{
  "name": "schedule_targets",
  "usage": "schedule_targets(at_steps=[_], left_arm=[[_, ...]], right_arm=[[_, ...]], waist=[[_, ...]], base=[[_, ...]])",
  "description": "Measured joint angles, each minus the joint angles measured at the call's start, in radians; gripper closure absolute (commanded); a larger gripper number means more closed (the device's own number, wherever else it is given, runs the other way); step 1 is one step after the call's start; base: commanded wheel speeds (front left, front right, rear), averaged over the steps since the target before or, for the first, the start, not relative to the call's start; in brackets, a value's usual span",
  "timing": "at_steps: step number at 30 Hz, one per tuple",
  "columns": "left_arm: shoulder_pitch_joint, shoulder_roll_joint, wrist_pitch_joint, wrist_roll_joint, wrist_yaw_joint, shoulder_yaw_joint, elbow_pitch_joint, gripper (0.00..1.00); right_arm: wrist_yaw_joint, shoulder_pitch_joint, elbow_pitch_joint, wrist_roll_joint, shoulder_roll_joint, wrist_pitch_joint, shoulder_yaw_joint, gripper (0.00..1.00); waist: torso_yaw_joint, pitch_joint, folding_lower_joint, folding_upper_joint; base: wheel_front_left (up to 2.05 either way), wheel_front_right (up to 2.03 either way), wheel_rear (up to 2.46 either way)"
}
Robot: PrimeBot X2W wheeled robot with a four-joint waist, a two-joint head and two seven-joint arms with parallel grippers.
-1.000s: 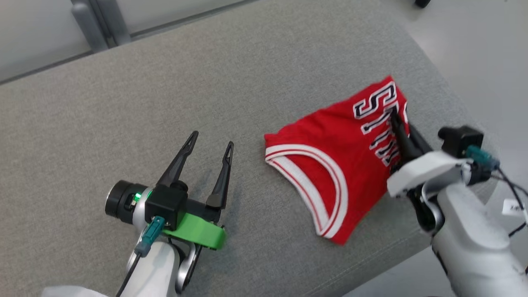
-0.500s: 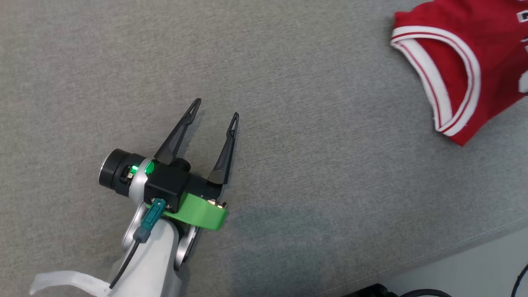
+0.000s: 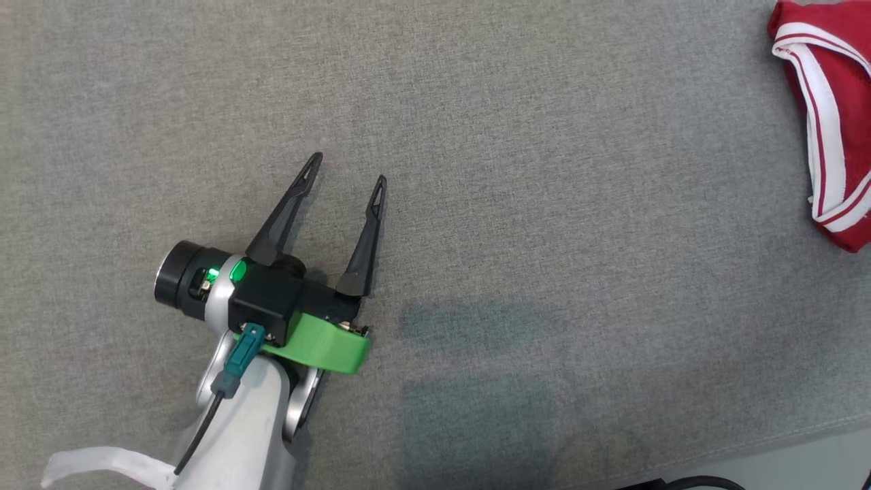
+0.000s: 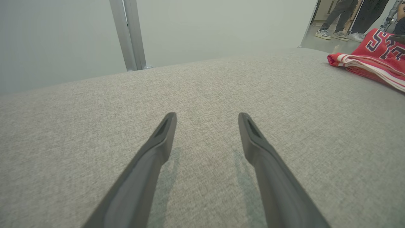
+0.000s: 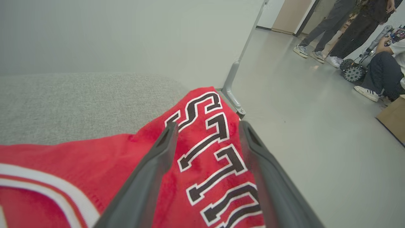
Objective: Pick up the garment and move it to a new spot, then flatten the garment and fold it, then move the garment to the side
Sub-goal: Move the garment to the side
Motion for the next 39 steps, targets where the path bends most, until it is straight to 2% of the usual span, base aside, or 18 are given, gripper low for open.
schedule_targets(at_steps=[2, 6, 13, 21, 28, 39], left_arm=[[0.002, 0.000, 0.000, -0.004, 0.002, 0.004, 0.003, 0.00], [0.027, -0.003, 0.000, -0.026, 0.022, 0.022, 0.010, 0.00], [0.089, -0.007, 0.000, -0.063, 0.055, 0.078, 0.036, 0.00], [0.165, -0.008, 0.001, -0.103, 0.081, 0.149, 0.070, 0.00], [0.208, -0.009, 0.001, -0.123, 0.092, 0.189, 0.111, 0.00], [0.289, -0.009, 0.001, -0.125, 0.092, 0.242, 0.215, 0.00]], right_arm=[[0.000, 0.018, -0.034, -0.027, 0.003, 0.000, -0.008, 0.00], [0.000, 0.091, -0.124, -0.021, 0.046, 0.000, 0.064, 0.00], [0.000, 0.254, -0.243, 0.119, 0.105, 0.000, 0.272, 0.00], [0.000, 0.409, -0.339, 0.257, 0.135, 0.000, 0.414, 0.00], [0.000, 0.527, -0.363, 0.304, 0.157, 0.000, 0.474, 0.00], [0.000, 0.652, -0.348, 0.305, 0.221, 0.000, 0.514, 0.00]], waist=[[0.002, -0.013, -0.0001, 0.0000], [0.010, -0.067, -0.0001, 0.0000], [0.031, -0.170, -0.0002, 0.0000], [0.069, -0.296, -0.0002, 0.0000], [0.108, -0.395, -0.0002, 0.0000], [0.150, -0.544, -0.0003, -0.0001]], base=[[0.00, 0.00, 0.00], [0.00, 0.00, 0.00], [0.00, 0.00, 0.00], [0.00, 0.00, 0.00], [0.00, 0.00, 0.00], [0.00, 0.00, 0.00]])
